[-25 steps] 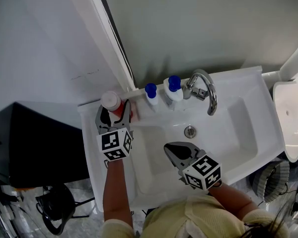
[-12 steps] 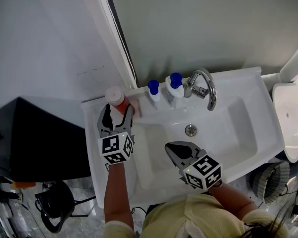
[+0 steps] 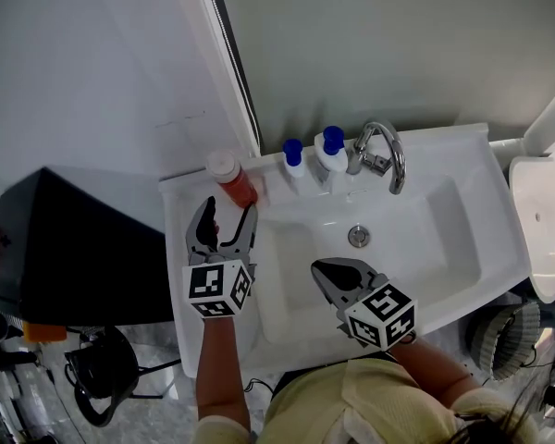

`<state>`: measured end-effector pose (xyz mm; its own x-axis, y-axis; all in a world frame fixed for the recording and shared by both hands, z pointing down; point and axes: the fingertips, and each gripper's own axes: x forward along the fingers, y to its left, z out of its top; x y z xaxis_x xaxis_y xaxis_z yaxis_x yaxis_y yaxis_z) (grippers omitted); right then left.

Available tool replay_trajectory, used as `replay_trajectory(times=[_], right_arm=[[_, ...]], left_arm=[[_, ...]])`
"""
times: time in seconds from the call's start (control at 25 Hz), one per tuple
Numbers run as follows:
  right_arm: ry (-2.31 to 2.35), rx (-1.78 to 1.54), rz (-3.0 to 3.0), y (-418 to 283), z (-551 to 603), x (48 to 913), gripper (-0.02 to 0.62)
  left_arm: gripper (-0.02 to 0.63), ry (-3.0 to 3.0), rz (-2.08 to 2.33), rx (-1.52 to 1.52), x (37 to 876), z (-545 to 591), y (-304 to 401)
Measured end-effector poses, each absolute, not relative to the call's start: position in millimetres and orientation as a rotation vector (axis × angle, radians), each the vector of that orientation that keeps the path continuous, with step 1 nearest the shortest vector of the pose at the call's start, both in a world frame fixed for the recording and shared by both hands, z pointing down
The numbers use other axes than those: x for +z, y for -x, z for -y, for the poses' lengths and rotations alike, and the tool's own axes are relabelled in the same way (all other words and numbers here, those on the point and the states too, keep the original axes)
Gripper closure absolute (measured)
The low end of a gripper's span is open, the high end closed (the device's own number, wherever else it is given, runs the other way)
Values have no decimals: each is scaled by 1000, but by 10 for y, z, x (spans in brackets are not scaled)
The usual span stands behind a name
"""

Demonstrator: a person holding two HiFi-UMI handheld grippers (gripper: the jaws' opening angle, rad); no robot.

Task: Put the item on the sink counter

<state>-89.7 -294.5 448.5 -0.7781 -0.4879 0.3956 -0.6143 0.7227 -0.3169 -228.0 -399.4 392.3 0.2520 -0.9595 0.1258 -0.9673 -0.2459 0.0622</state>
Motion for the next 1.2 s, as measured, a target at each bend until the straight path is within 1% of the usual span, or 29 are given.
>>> replay_trajectory(times=[0.24,0.56,1.08,1.12,1.2], right_arm=[[-886,619,2645,889,2885,4438,572],[-904,604,2652,885,2770,4391,572],[-902,590,2664,923,2560,4349,572],[-902,587,2665,926,2545,4344,572],[-901,580,2668,932,2514,4333,572]], left_arm=[[261,-2418,1780,116,3830,3727,2100],[261,-2455,1743,11,3674,3375,1922],[264,-2361,1746,-14,3705,2962,2010],[269,-2359,1753,-20,3689,2928,2015],[311,-2358,1772,-38,3646,2852,2026]])
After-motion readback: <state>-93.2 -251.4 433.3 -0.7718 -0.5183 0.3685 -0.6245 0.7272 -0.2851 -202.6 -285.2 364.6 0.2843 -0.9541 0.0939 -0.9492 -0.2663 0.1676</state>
